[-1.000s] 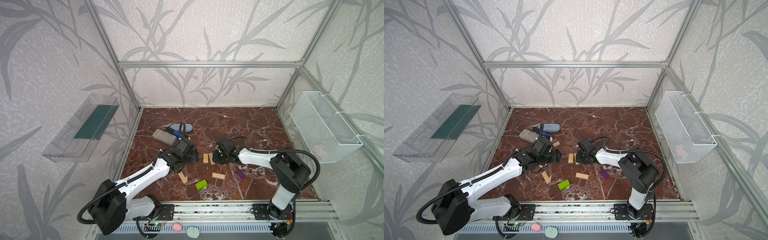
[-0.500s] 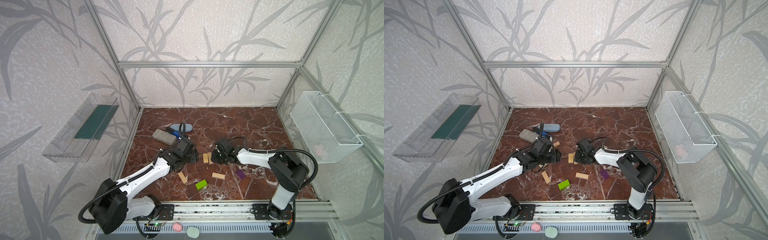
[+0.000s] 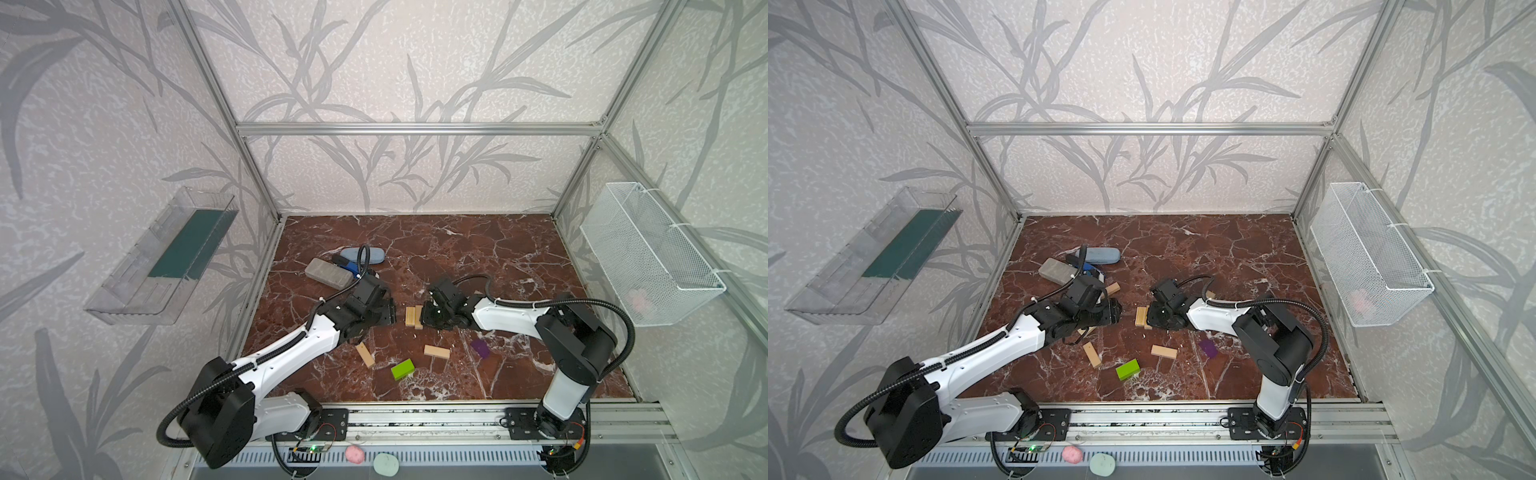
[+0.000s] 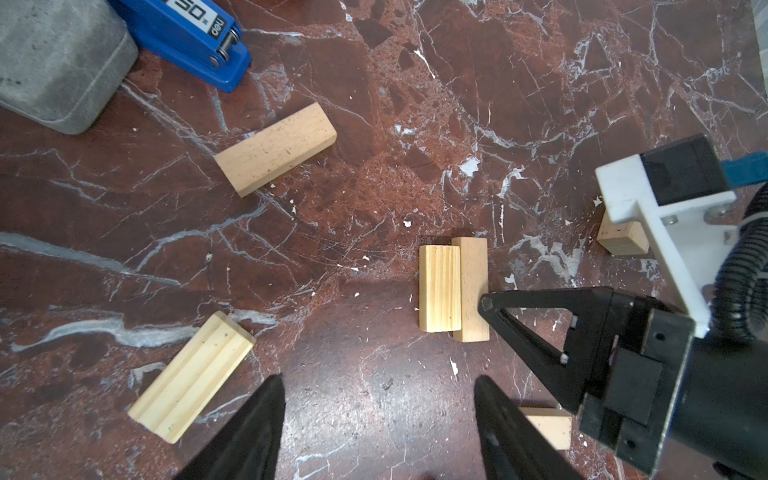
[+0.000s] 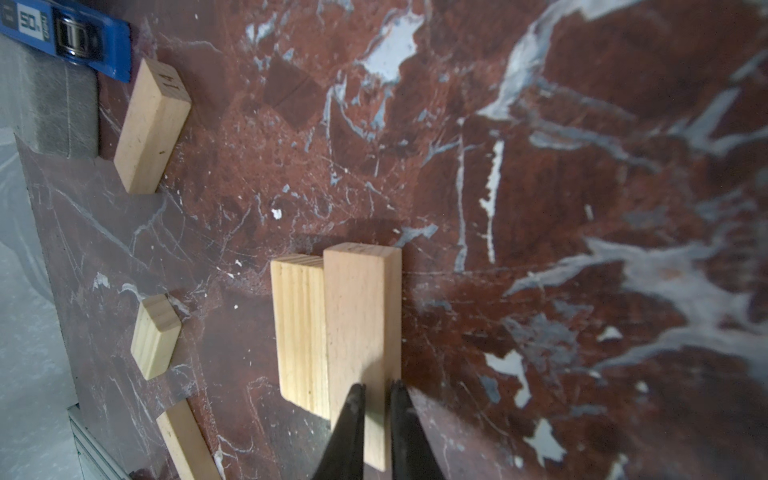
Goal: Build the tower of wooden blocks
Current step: 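Lower the block against the standing block and hold it with the right gripper, then open the right gripper and withdraw while the left gripper grasps a wooden block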
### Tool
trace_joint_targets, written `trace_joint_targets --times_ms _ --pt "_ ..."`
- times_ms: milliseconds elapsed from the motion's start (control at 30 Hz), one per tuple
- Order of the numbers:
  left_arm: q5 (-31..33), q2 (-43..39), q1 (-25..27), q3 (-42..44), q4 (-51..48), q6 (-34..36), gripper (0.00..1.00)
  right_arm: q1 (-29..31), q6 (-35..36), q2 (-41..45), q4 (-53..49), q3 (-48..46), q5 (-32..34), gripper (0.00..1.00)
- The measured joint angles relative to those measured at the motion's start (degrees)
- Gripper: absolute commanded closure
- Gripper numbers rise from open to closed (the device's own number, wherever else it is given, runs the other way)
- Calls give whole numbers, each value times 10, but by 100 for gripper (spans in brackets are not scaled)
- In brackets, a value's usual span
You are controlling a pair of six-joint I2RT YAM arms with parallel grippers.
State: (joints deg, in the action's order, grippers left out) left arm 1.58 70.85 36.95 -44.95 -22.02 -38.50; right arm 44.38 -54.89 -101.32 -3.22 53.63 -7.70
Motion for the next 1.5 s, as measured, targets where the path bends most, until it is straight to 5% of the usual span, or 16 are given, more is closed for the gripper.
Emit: trace_joint_targets --times_ms 433,867,1167,1500 --pt "0 0 0 0 -3 1 30 0 16 1 -9 15 4 82" --pt "15 -21 0 0 -68 -6 24 -2 159 158 -59 13 2 58" --pt "11 -35 4 16 -153 -95 22 -2 305 222 -66 -51 -54 41" --pt "9 -33 45 57 -171 -205 22 1 389 238 -38 -124 -83 35"
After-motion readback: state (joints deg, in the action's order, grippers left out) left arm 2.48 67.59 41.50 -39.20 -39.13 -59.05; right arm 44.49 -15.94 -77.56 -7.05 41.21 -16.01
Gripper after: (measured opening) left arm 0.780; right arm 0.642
